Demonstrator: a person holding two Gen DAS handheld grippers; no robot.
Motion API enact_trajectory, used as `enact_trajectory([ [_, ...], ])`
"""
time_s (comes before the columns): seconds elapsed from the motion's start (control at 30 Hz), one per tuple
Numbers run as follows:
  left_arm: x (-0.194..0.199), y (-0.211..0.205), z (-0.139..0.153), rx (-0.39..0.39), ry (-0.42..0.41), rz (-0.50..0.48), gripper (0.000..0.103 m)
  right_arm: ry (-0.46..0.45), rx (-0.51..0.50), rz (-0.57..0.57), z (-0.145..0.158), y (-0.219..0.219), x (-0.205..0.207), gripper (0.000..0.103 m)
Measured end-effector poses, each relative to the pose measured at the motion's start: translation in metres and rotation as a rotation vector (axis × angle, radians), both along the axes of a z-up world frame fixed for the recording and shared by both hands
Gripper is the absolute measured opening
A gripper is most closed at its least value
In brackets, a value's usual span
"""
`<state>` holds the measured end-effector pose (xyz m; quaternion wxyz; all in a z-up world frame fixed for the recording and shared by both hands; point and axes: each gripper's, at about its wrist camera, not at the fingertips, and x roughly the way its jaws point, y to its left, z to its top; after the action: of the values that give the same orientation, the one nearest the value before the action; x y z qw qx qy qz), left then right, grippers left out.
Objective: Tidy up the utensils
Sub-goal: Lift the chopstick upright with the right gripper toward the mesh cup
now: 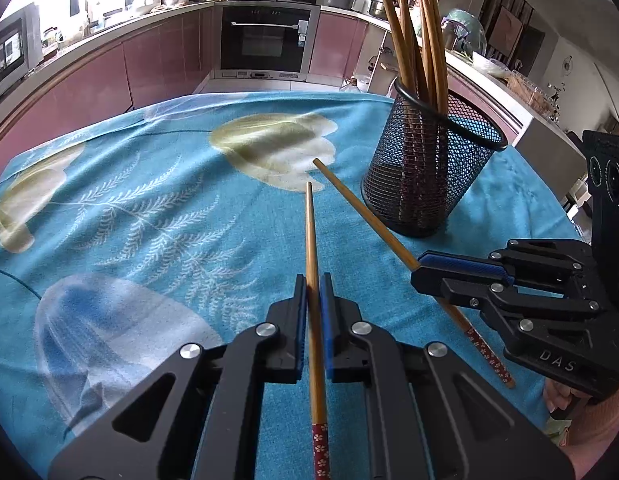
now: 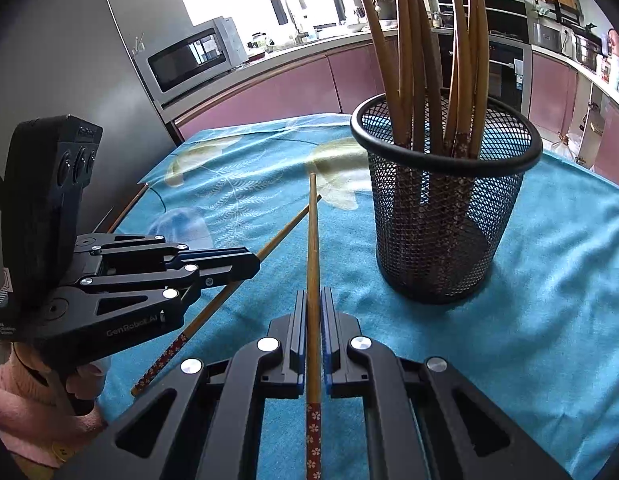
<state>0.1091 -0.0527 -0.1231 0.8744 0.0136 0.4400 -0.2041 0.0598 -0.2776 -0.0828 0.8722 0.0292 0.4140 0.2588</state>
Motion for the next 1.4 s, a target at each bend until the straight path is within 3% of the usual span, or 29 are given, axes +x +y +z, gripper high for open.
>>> enact_trajectory([
  [0.63, -0.017, 0.019, 0.036, -0.113, -0.038, -0.023, 0.007, -0.105, 0.070, 0.007, 0.039, -0.013, -0.019, 0.006],
  [1.07, -0.032, 0.022, 0.058, -0.164, -0.069, -0.061, 0.007, -0.101, 0.090, 0.016, 0.040, -0.016, -0.020, 0.006],
  [1.4, -0.036, 0.017, 0.057, -0.177, -0.058, -0.101, 0.007, -0.088, 0.084, 0.051, 0.035, -0.009, -0.020, 0.006],
])
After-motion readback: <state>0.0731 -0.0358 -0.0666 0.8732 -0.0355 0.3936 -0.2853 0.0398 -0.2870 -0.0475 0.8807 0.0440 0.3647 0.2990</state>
